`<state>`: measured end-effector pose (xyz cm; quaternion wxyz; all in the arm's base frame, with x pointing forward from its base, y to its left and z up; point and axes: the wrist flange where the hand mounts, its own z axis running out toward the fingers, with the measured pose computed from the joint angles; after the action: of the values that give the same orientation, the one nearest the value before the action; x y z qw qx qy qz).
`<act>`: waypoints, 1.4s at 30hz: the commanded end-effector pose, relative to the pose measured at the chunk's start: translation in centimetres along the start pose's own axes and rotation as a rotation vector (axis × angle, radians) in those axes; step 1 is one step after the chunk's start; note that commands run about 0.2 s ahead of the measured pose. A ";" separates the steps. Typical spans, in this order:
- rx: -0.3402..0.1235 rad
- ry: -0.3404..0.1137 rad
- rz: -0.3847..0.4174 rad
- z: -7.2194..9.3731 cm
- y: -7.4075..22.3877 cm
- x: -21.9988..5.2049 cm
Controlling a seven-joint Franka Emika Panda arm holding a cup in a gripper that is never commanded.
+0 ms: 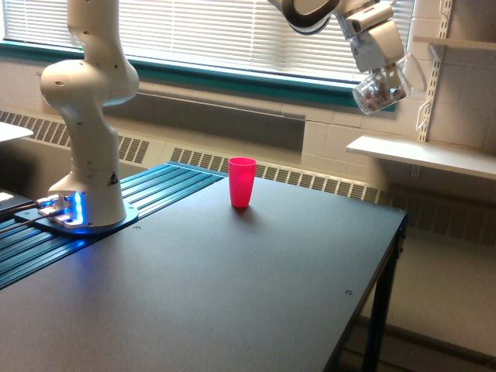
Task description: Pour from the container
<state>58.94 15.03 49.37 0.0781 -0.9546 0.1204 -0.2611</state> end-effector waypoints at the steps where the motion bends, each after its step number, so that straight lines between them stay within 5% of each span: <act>1: 0.040 -0.023 -0.122 -0.4 -2.8 -1.4; 3: 0.036 -0.020 -0.139 -0.4 -2.5 -1.5; 5: -0.018 -0.019 -0.234 -0.5 -2.5 -2.0; 8: -0.008 -0.027 -0.236 -0.4 -2.1 -2.6; 15: 0.009 -0.107 -0.104 0.3 -1.2 -5.9; 27: -0.010 -0.208 -0.040 -0.4 -1.7 -13.2; 42: -0.074 -0.172 0.028 -3.8 0.4 -17.9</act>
<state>43.14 19.65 43.89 0.0601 -0.9786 0.0992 -0.1702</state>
